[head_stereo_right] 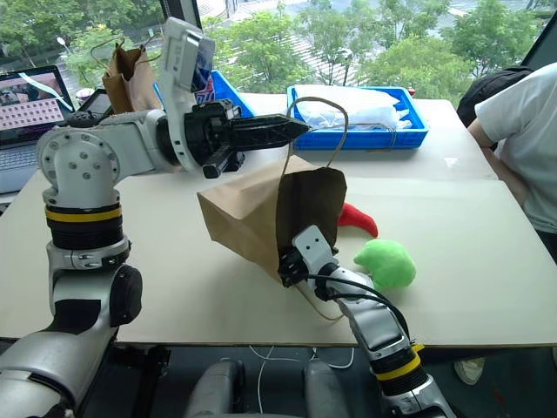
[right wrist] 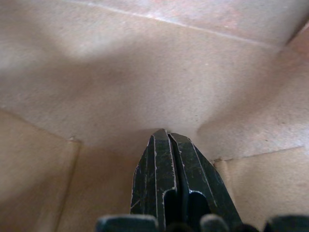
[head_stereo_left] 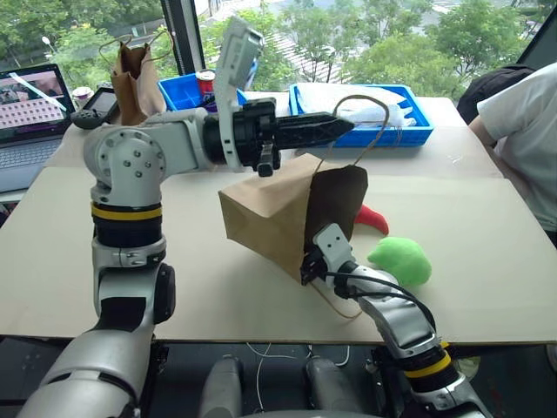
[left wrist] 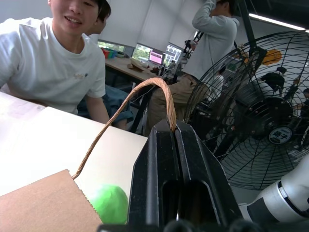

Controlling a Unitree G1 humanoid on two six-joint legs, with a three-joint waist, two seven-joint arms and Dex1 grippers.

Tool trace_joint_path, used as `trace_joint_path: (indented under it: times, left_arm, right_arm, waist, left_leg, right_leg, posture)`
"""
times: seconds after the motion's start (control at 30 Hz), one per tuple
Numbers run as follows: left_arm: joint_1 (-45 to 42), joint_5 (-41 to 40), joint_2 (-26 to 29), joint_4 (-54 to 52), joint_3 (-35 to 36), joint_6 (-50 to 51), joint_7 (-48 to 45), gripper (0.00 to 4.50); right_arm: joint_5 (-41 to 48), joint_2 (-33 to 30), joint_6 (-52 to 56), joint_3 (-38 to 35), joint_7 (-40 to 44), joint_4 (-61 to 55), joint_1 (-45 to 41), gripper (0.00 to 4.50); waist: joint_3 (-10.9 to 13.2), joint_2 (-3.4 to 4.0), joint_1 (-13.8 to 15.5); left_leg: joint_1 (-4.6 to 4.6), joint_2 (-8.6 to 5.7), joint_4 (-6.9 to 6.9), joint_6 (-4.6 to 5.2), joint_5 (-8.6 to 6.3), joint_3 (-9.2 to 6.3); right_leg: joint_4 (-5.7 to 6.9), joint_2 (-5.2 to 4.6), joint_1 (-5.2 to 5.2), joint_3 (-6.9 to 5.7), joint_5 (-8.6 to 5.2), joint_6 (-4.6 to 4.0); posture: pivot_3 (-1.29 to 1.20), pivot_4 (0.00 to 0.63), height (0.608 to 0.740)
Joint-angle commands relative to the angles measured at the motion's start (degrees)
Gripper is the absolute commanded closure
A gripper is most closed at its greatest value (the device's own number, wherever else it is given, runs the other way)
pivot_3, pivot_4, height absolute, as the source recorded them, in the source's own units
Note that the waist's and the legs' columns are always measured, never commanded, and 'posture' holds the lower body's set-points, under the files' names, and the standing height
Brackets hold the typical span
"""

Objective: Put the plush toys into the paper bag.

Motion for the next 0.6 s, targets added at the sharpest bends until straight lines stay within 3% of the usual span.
trace_joint_path:
  times: [0.03, 0.27, 0.47, 0.5, 0.6]
  left_arm:
    - [-1.0, -1.1, 1.3, -0.3, 2.5, -2.0, -0.5, 4.50]
    - [7.7, 0.6, 1.3, -1.4, -0.3, -4.3, -1.8, 4.50]
    - [8.9, 2.8, 2.0, 0.8, -2.8, -6.6, -4.9, 4.50]
    - [8.7, 3.0, 1.9, 1.3, -3.0, -6.9, -5.5, 4.50]
    - [8.0, 4.1, 2.1, 2.9, -4.2, -8.0, -7.4, 4.50]
  right_arm:
    - [-2.7, -2.1, 6.2, -1.1, -1.4, 3.3, 1.9, 4.47]
    - [4.5, -0.9, 7.7, -7.5, 1.2, -8.3, 1.5, 4.47]
    - [13.9, -2.4, 16.2, -16.0, 3.4, -22.7, 1.7, 4.47]
    - [16.0, -2.9, 18.3, -18.0, 3.7, -25.1, 1.6, 3.91]
    - [22.3, -5.4, 24.7, -24.8, 4.6, -31.2, 1.3, 3.00]
  waist:
    - [0.0, 0.00, 0.2]
    - [0.0, 0.01, 0.7]
    - [0.0, 0.01, 1.2]
    - [0.0, 0.01, 1.3]
    - [0.0, 0.01, 1.5]
  left_leg:
    - [0.00, 0.00, 0.00, 0.00, 0.00, 0.00]
    - [-0.09, 0.00, -0.02, -0.01, -0.01, 0.00]
    - [-0.78, -0.01, -0.02, 0.00, 0.00, 0.00]
    - [-0.80, -0.01, -0.03, 0.00, 0.00, 0.00]
    - [-0.83, -0.01, -0.06, 0.00, 0.00, -0.01]
  right_leg:
    - [-0.03, 0.00, 0.01, 0.00, 0.00, 0.00]
    - [-0.21, -0.02, 0.04, -0.01, 0.00, 0.00]
    - [-0.16, -0.02, -0.66, 0.00, 0.13, -0.19]
    - [-0.17, -0.02, -0.67, -0.01, 0.13, -0.20]
    - [-0.21, -0.02, -0.67, -0.03, 0.13, -0.19]
  posture:
    - [0.00, 0.150, 0.689]
    - [0.00, 0.150, 0.689]
    - [0.00, 0.150, 0.689]
    - [0.00, 0.150, 0.689]
    - [0.00, 0.150, 0.689]
